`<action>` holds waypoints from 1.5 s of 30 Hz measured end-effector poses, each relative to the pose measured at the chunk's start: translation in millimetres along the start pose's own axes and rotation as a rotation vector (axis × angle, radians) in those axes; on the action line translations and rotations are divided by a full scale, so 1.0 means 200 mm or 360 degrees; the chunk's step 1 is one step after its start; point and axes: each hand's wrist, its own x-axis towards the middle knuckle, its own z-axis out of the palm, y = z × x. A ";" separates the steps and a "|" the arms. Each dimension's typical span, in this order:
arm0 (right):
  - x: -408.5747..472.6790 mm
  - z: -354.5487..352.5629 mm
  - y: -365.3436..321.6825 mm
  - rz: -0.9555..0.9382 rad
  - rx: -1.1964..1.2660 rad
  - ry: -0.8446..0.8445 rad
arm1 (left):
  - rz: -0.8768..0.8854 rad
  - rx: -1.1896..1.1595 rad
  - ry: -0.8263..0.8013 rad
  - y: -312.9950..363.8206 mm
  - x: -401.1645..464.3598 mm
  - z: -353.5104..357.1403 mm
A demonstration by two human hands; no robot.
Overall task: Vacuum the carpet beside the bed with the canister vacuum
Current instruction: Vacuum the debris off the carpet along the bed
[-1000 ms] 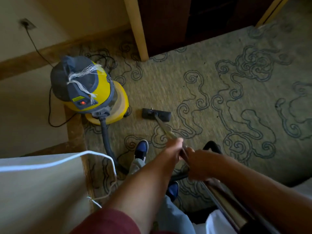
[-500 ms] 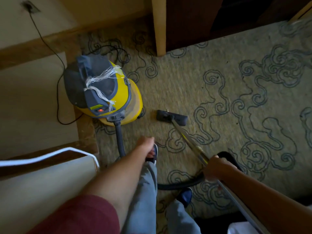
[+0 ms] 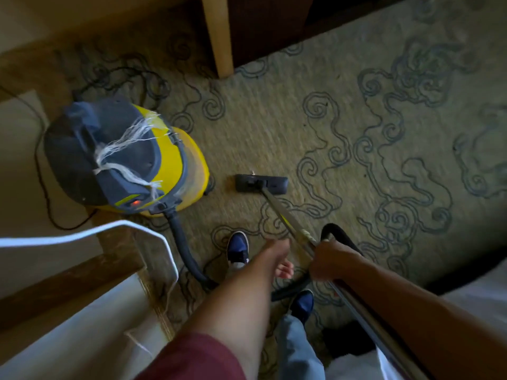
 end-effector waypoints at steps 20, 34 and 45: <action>-0.27 1.06 0.33 -0.0032 0.0438 0.0315 | 0.0365 -0.0830 0.0227 -0.74 0.20 0.67; -0.06 0.80 0.25 -0.0007 0.0770 0.0428 | 0.0473 -0.0352 0.0591 -0.41 0.38 0.51; 0.32 -0.13 0.01 -0.0123 0.0730 0.0431 | 0.0596 -0.0008 0.0810 0.60 0.33 0.15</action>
